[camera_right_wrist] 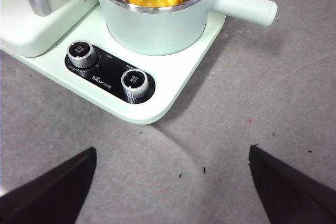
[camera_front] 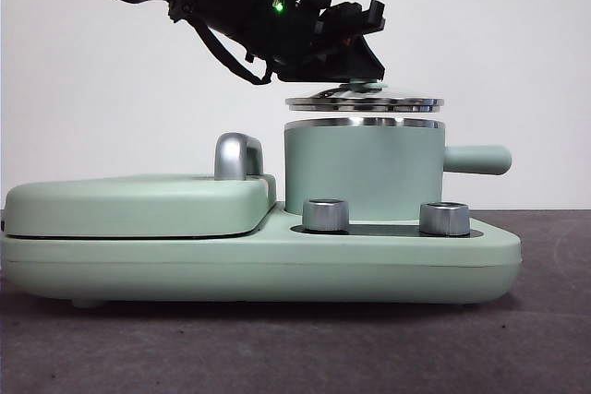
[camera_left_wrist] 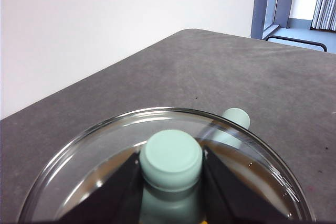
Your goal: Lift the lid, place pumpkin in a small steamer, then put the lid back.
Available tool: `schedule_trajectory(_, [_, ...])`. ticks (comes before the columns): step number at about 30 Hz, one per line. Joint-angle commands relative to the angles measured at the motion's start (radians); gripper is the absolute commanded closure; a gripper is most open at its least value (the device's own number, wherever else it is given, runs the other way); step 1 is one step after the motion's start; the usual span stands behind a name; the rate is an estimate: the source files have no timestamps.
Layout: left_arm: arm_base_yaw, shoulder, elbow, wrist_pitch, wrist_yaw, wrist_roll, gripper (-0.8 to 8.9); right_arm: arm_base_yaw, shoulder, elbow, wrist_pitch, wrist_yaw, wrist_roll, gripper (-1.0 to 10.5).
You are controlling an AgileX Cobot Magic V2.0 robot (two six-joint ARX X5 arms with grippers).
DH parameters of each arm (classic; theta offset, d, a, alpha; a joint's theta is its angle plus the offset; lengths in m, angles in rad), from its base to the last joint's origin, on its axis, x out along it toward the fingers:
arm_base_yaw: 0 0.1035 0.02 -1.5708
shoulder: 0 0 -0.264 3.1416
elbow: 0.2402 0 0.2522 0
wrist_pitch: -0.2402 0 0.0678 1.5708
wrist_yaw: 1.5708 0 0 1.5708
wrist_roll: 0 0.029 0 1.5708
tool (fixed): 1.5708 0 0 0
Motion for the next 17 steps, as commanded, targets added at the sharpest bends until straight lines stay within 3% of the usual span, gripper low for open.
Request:
schedule_trajectory(1, [-0.010,0.027,0.032,0.029,0.004,0.006,8.06,0.005,0.003,0.003,0.004,0.005,-0.001,5.0])
schedule_trajectory(17, [-0.006,0.034,0.032,-0.032,0.004,-0.036,8.06,0.005,0.003,0.003,0.004,0.005,-0.001,5.0])
